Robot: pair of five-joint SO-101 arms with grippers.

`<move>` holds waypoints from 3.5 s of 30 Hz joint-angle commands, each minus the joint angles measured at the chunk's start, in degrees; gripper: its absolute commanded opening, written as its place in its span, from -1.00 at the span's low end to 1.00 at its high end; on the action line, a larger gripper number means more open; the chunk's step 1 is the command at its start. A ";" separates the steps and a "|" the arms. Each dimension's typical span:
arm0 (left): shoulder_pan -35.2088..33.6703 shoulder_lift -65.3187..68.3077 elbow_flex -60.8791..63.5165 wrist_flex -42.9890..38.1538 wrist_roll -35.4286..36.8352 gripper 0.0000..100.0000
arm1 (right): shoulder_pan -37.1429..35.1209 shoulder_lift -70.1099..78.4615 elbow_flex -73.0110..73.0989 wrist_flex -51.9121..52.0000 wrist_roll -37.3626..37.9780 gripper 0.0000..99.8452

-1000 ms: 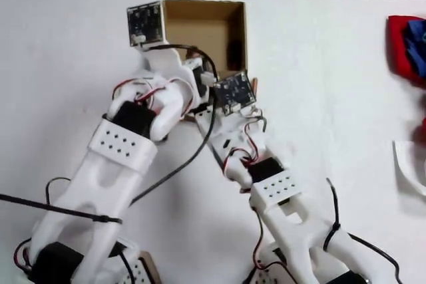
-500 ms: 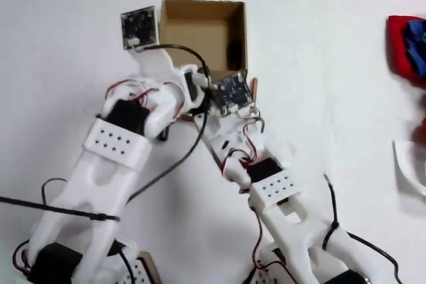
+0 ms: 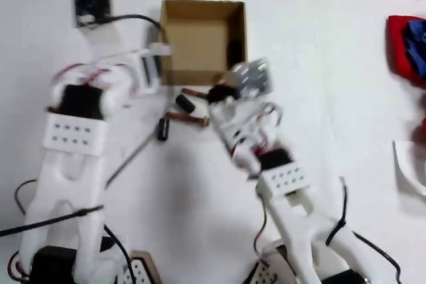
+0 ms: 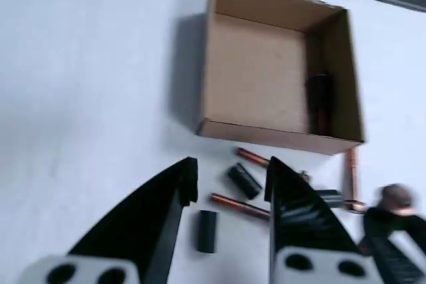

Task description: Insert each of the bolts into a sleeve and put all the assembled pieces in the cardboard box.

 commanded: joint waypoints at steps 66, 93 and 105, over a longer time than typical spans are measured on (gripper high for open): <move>-14.24 28.40 19.82 -21.98 -5.98 -0.64 | 2.95 92.09 -148.75 76.26 1.76 -0.78; -29.01 28.48 19.56 -22.42 18.64 -0.64 | -22.11 74.77 -104.79 77.76 -22.77 -0.77; -28.92 28.48 19.56 -22.42 18.64 -0.64 | -22.20 83.21 -104.88 73.10 -26.64 -0.78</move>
